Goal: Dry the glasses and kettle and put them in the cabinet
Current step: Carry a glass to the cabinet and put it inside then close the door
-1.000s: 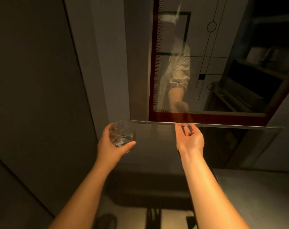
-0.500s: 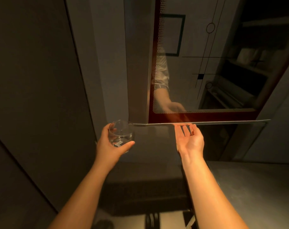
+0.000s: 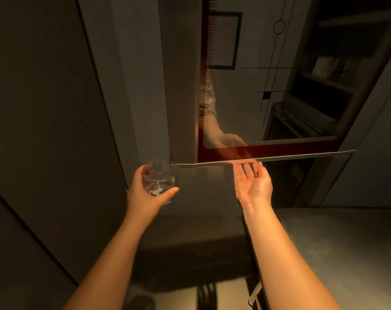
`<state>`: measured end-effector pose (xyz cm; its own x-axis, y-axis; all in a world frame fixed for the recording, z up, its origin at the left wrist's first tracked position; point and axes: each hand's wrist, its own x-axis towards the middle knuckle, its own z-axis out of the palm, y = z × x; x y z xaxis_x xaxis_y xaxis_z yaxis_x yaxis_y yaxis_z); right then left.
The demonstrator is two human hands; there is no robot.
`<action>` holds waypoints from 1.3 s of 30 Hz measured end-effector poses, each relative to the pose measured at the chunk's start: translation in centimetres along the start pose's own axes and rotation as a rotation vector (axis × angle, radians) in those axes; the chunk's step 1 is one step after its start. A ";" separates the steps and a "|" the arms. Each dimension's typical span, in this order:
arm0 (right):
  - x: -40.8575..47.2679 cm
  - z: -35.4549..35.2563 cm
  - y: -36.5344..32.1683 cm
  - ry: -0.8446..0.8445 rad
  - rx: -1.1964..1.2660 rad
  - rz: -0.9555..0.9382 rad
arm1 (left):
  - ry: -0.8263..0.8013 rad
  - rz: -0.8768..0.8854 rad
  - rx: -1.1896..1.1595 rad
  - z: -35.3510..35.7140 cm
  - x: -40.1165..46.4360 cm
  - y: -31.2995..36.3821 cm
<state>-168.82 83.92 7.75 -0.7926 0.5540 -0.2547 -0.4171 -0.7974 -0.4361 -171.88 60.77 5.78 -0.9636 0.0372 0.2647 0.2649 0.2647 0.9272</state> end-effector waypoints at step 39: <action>-3.0 6.1 21.8 -0.588 -0.623 0.390 | 0.177 0.025 -0.107 -9.7 5.8 -7.2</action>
<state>-178.22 63.39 4.24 -0.9945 -0.0709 -0.0773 0.1033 -0.5355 -0.8382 -179.03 49.76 3.16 -0.9378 -0.1303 0.3218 0.3001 0.1613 0.9402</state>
